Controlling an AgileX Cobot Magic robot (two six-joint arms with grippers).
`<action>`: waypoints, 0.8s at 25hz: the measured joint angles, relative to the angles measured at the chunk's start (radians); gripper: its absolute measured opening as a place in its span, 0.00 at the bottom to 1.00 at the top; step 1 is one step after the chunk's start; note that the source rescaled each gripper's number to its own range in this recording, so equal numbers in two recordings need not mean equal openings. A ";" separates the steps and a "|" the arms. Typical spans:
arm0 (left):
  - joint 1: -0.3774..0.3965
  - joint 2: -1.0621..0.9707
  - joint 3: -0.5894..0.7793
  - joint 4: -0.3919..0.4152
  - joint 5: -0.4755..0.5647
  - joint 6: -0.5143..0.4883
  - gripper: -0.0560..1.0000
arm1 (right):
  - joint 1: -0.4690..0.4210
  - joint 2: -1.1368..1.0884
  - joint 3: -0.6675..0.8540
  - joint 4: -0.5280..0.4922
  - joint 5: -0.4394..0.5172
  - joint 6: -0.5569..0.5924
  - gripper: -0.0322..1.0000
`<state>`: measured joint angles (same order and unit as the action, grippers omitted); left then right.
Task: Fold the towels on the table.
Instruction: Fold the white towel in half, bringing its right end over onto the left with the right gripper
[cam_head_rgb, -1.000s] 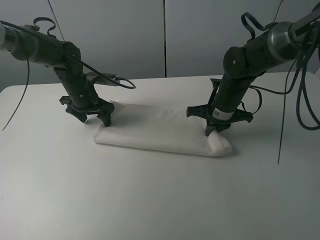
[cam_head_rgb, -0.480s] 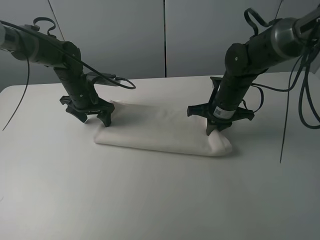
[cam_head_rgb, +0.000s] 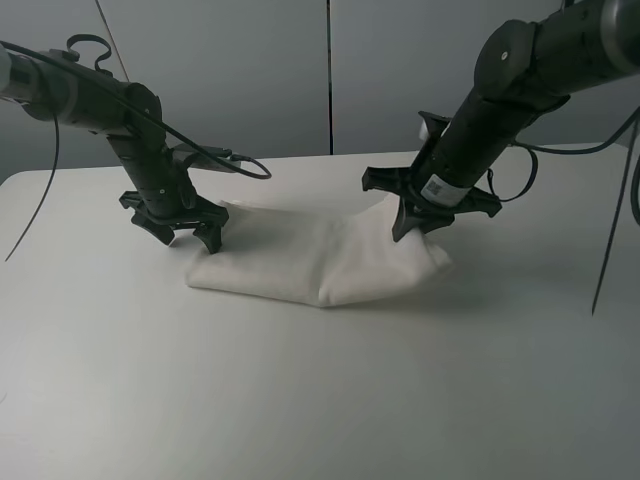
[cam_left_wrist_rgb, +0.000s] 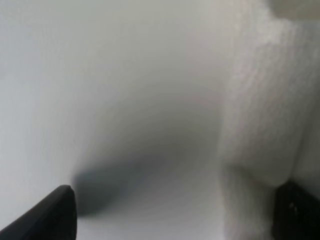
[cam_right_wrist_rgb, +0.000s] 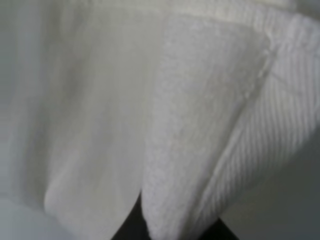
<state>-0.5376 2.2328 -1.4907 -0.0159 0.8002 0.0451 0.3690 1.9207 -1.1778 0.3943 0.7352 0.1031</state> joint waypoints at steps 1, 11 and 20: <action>0.000 0.000 0.000 0.000 0.000 0.000 0.99 | 0.000 -0.001 0.000 0.031 0.000 -0.023 0.07; 0.000 0.012 -0.008 -0.002 0.008 0.000 0.99 | 0.069 -0.002 0.001 0.303 -0.010 -0.215 0.07; 0.000 0.014 -0.008 -0.002 0.010 0.000 0.99 | 0.107 -0.002 0.001 0.592 -0.050 -0.407 0.07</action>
<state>-0.5376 2.2470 -1.4991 -0.0184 0.8103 0.0451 0.4758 1.9185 -1.1766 0.9864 0.6847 -0.3036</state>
